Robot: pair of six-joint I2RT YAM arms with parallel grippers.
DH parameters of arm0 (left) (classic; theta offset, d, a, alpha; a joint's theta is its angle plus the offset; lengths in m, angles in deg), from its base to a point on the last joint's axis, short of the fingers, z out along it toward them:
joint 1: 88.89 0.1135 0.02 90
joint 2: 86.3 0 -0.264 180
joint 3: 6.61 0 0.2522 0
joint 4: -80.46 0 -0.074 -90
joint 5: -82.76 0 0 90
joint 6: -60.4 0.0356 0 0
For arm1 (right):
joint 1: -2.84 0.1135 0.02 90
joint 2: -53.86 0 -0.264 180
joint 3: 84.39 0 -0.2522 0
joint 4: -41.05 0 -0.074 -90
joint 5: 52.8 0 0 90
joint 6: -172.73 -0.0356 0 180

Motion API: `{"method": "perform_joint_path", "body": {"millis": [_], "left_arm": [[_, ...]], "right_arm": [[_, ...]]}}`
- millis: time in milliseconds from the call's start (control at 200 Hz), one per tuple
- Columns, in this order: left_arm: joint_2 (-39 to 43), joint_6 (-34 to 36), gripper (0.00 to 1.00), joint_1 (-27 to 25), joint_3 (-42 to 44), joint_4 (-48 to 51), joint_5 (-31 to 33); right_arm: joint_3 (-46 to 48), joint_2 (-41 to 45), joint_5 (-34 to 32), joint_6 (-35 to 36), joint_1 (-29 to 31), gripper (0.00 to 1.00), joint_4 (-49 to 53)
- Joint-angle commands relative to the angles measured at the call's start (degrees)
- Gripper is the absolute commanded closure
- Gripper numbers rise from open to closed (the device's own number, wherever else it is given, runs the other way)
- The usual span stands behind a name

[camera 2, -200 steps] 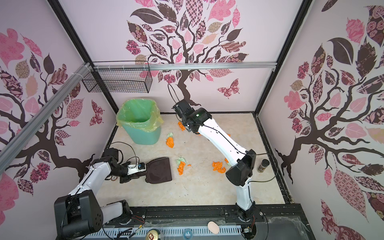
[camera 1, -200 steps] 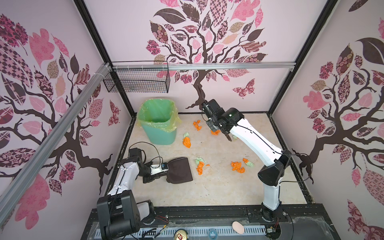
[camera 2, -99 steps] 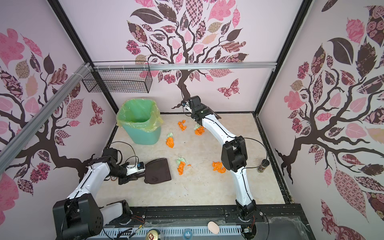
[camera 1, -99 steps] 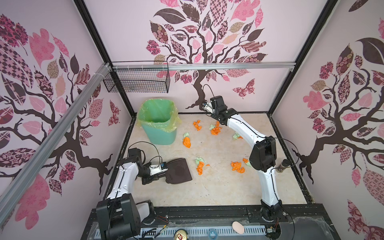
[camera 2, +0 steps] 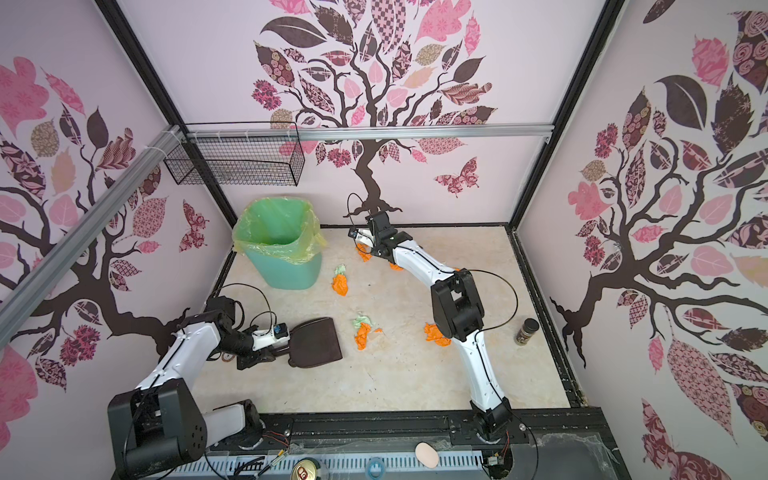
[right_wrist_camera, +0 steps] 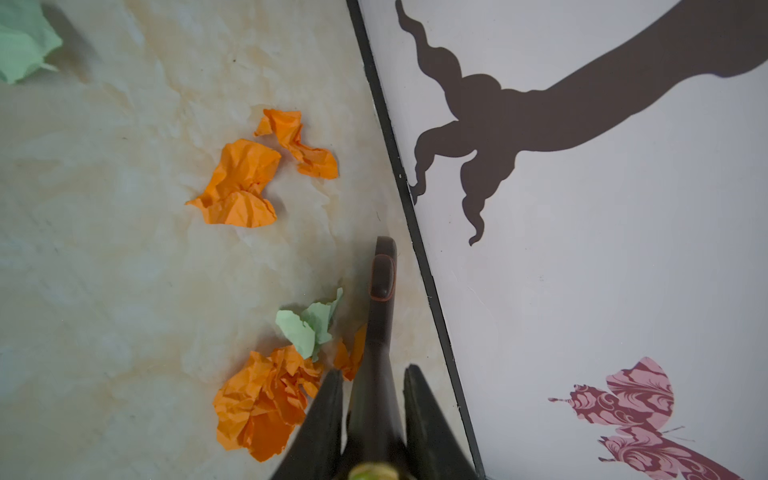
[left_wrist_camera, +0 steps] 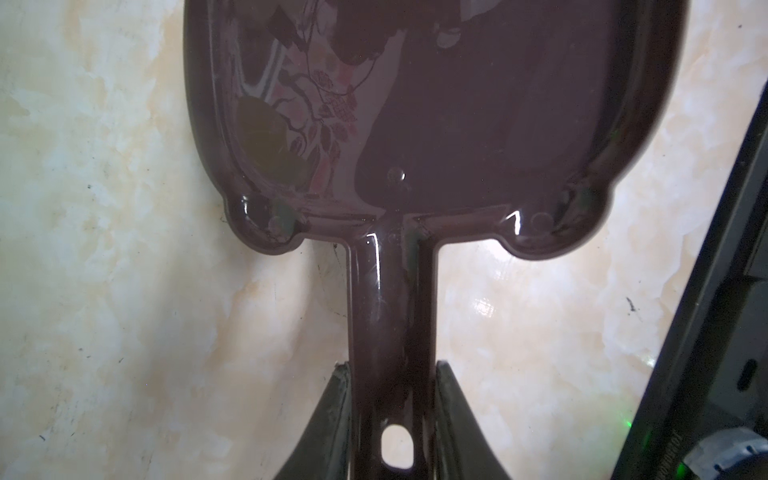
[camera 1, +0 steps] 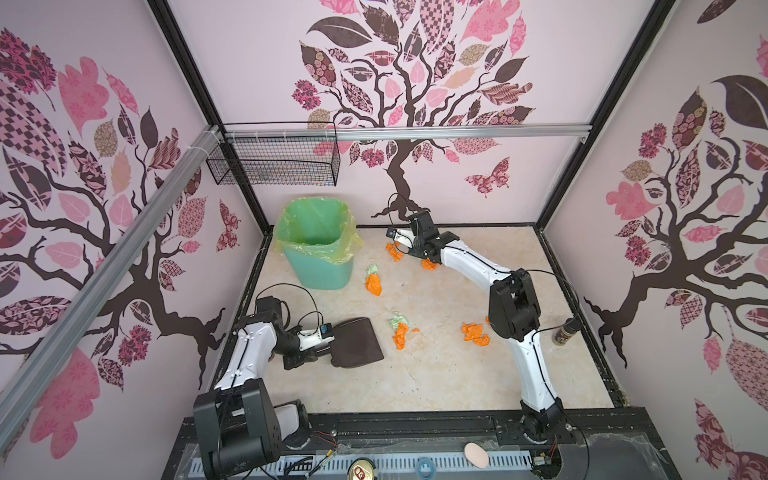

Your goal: Sweep away the paper scraps from the table

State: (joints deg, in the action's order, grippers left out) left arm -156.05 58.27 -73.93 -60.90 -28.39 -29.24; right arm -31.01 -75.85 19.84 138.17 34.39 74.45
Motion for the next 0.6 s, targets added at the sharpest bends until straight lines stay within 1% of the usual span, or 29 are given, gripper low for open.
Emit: {"method": "perform_joint_path", "body": {"millis": [0,155,340,430,505,550,595], "left_arm": [[-0.7,-0.3,0.85,0.4,-1.5,-0.2,-1.8],[-1.2,0.2,0.85,0.9,-2.2,0.3,-2.2],[-0.8,0.9,0.85,1.3,-1.9,0.4,-2.3],[-1.3,1.0,0.85,1.4,-1.9,0.1,-2.3],[-1.8,0.9,0.85,1.5,-2.0,-0.1,-2.4],[-2.3,0.9,0.85,1.5,-2.1,-0.1,-2.5],[-2.5,0.7,0.85,1.5,-2.3,0.0,-2.5]], "right_arm": [[5.2,6.0,3.7,-1.5,2.5,1.00,5.5],[17.2,14.7,2.4,-2.9,8.1,1.00,5.8],[27.8,24.7,-3.2,-5.2,15.0,1.00,6.1],[30.1,29.2,-5.8,-6.0,18.7,1.00,6.8],[29.8,32.2,-6.8,-6.0,19.7,1.00,5.6],[29.2,33.0,-6.9,-4.6,19.7,1.00,3.3],[29.1,33.2,-7.7,-1.5,18.9,1.00,-0.9]]}}
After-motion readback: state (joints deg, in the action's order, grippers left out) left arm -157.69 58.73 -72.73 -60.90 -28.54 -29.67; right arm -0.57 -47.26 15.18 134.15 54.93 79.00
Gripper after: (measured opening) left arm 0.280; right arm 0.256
